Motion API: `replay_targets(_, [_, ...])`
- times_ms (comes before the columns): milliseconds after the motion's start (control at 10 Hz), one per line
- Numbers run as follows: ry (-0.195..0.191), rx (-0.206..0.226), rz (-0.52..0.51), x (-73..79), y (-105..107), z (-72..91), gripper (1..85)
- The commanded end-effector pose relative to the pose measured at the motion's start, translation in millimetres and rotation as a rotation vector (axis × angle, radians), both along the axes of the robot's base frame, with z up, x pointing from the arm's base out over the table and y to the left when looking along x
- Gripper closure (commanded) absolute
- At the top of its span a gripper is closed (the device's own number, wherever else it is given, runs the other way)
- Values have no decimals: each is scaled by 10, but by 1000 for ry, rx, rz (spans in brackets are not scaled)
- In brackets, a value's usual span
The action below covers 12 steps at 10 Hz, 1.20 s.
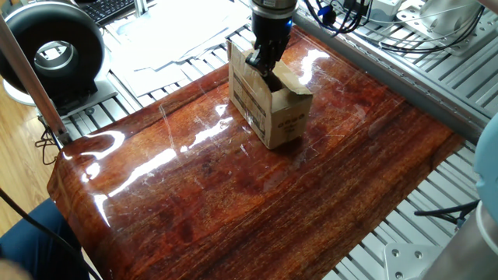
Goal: Open a box
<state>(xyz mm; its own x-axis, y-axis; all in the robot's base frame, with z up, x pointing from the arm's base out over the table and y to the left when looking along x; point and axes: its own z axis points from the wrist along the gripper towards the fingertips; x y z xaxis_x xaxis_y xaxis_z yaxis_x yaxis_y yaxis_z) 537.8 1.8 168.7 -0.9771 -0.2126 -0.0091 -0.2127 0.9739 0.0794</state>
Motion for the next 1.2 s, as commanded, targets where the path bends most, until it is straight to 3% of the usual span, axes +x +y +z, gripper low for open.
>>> replay_targets(0, [23,42,-46,1,140,61,847])
replay_targets(200, [62,-19,-29,-52,46,184,847])
replay_targets(300, [69,-23,-22,-73,38,210,847])
replay_targets(800, [46,44,-110,173,419,190,847])
replay_targets(1100, [13,38,-127,298,471,74,847])
